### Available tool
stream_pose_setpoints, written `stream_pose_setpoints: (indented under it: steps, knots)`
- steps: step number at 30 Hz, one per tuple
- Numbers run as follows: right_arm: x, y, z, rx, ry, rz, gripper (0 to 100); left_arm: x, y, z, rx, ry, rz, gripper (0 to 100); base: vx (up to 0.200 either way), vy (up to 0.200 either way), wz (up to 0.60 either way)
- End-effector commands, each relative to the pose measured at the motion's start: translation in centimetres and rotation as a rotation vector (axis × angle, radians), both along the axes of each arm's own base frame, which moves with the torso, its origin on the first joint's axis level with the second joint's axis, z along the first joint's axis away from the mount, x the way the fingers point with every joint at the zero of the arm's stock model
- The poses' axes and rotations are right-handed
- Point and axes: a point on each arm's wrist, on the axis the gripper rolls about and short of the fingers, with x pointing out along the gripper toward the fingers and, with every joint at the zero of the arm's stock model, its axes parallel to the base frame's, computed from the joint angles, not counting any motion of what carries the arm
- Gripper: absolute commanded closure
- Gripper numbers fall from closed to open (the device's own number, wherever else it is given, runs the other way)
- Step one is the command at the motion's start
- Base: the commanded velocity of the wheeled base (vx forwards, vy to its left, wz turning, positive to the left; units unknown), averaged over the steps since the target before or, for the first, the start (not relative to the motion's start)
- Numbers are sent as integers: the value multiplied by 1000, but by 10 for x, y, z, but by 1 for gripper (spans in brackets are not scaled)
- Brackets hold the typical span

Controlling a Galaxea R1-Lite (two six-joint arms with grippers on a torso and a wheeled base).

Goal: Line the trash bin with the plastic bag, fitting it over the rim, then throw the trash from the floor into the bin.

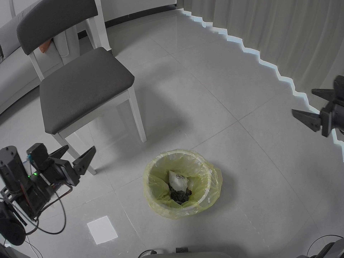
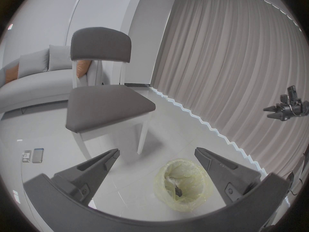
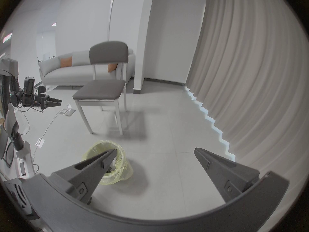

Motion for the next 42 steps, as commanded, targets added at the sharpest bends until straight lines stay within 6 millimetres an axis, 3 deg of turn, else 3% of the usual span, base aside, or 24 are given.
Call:
stream_pose_setpoints:
  steps: [1,3,7,8,12,15,18,20,21,23,26,29,34,42]
  knots:
    - [-170,-48,-47,140,-302,-135,0,-123,44,38,17,-206,59,0,0,0,0]
    - [-197,-52,-69,152,-367,-176,0,-157,51,28,20,-217,67,0,0,0,0]
    - [-229,-54,-103,199,-406,-194,0,-192,55,4,21,-233,154,0,0,0,0]
    - [-235,-55,-115,216,-383,-220,0,-209,55,-11,21,-257,124,0,0,0,0]
    - [-238,-51,-115,290,-384,-274,0,-219,53,-21,23,-227,202,0,0,0,0]
    - [-247,-47,-125,310,-382,-186,0,-215,54,-30,37,-194,213,0,0,0,0]
    - [-237,-47,-145,306,-286,-231,0,-206,54,-53,51,-122,243,0,0,0,0]
    - [-236,-47,-146,305,-281,-235,0,-206,54,-55,52,-114,247,0,0,0,0]
    - [-216,-49,-181,294,-206,-331,0,-200,56,-66,59,-116,325,0,0,0,0]
    - [-203,-50,-204,304,-207,-345,0,-200,56,-65,47,-133,332,0,0,0,0]
    - [-202,-49,-200,397,-263,-312,0,-200,56,-67,74,-123,337,0,0,0,0]
    - [-203,-49,-203,472,-199,-328,0,-199,56,-71,144,-106,302,0,0,0,0]
    - [-205,-49,-203,459,-154,-312,0,-197,55,-72,184,-64,239,0,0,0,0]
    - [-202,-44,-203,440,-161,-84,0,-198,55,-73,163,-98,279,0,0,0,0]
